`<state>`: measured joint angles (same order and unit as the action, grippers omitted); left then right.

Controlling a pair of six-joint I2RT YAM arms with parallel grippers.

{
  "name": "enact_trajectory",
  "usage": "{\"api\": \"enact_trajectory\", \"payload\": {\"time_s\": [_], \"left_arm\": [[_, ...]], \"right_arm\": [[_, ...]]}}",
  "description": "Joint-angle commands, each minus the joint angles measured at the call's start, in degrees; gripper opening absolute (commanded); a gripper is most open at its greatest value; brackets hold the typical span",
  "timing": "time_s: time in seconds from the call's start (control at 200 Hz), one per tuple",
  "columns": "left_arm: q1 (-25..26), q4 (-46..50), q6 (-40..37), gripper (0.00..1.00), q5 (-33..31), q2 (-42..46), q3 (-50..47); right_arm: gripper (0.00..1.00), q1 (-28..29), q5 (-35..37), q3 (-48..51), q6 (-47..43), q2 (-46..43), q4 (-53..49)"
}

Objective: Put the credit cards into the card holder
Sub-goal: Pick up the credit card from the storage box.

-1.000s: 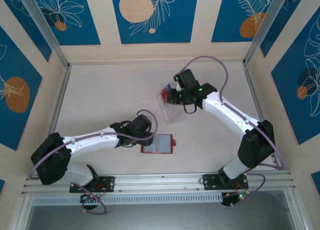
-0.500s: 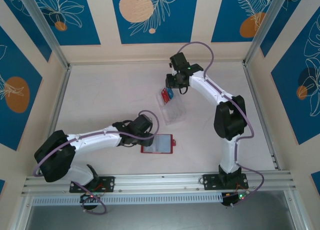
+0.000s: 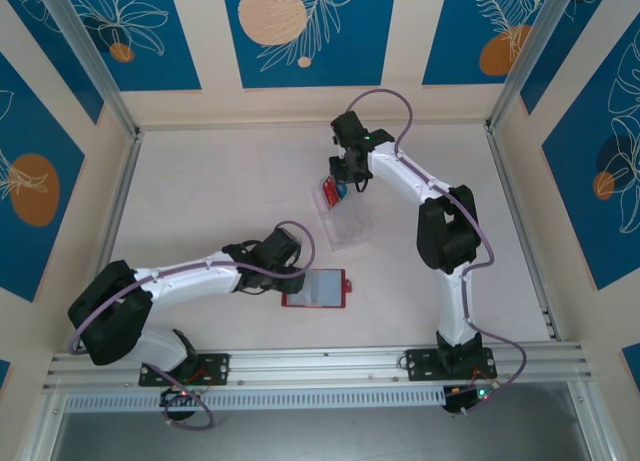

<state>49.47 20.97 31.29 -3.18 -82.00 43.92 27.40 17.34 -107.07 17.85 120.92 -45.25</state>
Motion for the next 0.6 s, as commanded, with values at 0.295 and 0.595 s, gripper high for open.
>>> {"api": "enact_trajectory", "payload": {"time_s": [0.295,0.595], "left_arm": [[-1.0,0.5,-0.5,0.48,1.0,1.0,-0.5],[-1.0,0.6,0.1,0.47,1.1,2.2,-1.5]], "right_arm": [[0.22,0.6,-1.0,-3.7,-1.7,2.6,-2.7],[0.18,1.3,-1.9,-3.9,-2.2,2.2,-3.1]]}}
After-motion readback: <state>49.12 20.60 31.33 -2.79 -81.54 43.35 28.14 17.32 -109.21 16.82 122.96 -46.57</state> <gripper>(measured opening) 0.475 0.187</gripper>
